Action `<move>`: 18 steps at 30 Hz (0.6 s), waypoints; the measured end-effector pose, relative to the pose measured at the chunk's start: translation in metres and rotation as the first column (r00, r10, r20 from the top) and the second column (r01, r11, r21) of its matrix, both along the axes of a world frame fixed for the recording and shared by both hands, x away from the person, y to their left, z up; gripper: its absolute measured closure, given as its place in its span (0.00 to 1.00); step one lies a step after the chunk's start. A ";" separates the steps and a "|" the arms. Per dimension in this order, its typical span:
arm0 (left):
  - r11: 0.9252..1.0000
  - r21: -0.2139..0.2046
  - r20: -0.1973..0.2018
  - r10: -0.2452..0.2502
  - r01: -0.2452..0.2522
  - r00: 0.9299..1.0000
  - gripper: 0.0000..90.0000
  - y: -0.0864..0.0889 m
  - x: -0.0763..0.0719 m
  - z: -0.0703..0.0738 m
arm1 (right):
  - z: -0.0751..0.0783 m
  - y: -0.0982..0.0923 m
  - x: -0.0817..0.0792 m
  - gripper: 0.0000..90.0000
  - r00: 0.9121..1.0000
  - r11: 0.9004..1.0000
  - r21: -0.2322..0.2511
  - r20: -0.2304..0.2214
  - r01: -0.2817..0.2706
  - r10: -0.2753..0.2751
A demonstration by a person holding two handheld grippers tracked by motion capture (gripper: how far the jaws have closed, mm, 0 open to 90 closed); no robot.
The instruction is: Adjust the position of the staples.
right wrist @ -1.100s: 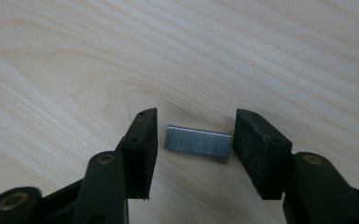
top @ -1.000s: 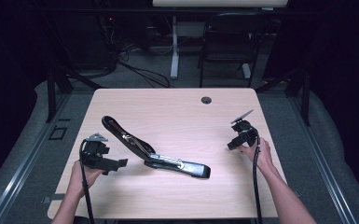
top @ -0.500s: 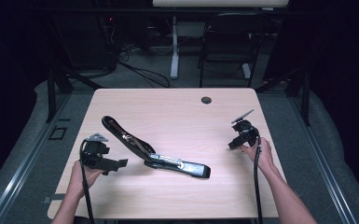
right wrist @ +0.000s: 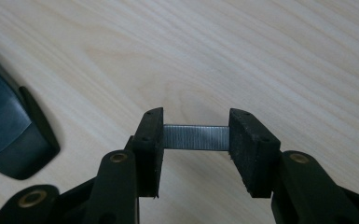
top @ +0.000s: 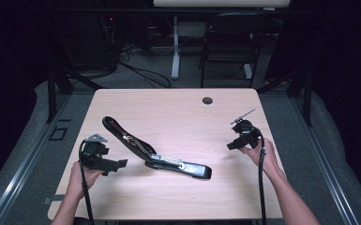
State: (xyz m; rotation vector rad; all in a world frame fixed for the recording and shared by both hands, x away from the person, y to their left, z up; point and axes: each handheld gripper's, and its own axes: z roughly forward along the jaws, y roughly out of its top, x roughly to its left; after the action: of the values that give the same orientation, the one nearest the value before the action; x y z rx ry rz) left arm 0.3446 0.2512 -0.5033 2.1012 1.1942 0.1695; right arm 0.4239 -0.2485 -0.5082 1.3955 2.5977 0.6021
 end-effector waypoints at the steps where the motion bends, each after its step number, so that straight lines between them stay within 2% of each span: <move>1: 1.000 0.000 0.000 0.000 0.000 1.000 0.00 0.000 0.000 0.000 | 0.001 0.001 -0.002 0.63 1.000 1.000 -0.006 0.003 -0.018 0.018; 4: 1.000 0.002 -0.002 -0.001 0.001 1.000 0.00 0.000 0.000 0.000 | 0.002 0.005 -0.010 0.63 0.996 0.996 -0.024 0.005 -0.088 0.088; 5: 1.000 0.002 -0.002 -0.001 0.001 1.000 0.00 0.000 0.000 0.000 | 0.002 0.007 -0.013 0.63 0.990 0.990 -0.031 0.000 -0.139 0.139; 6: 1.000 0.002 -0.002 0.000 0.000 1.000 0.00 0.000 0.000 0.000 | 0.001 0.008 -0.016 0.63 0.989 0.989 -0.026 0.001 -0.146 0.146; 7: 1.000 0.002 -0.002 0.000 0.000 1.000 0.00 0.000 0.000 0.000 | 0.001 0.009 -0.017 0.63 0.985 0.984 -0.045 -0.008 -0.171 0.170; 10: 1.000 0.003 -0.006 -0.004 0.004 1.000 0.00 0.000 0.000 0.000 | -0.001 0.013 -0.022 0.63 0.973 0.971 -0.057 -0.010 -0.231 0.231; 14: 1.000 0.005 -0.002 -0.001 0.001 1.000 0.00 0.000 0.000 0.000 | -0.003 0.019 -0.028 0.63 0.938 0.934 -0.083 -0.020 -0.347 0.346; 18: 1.000 0.007 -0.003 -0.001 0.001 1.000 0.00 0.000 0.000 0.000 | -0.009 0.024 -0.032 0.63 0.902 0.897 -0.087 -0.041 -0.433 0.431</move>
State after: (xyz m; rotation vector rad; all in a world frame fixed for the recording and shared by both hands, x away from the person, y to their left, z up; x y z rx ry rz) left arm 0.3449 0.2510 -0.5038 2.1088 1.1966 0.1703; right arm 0.3923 -0.2250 -0.5174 0.7962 2.9282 0.5044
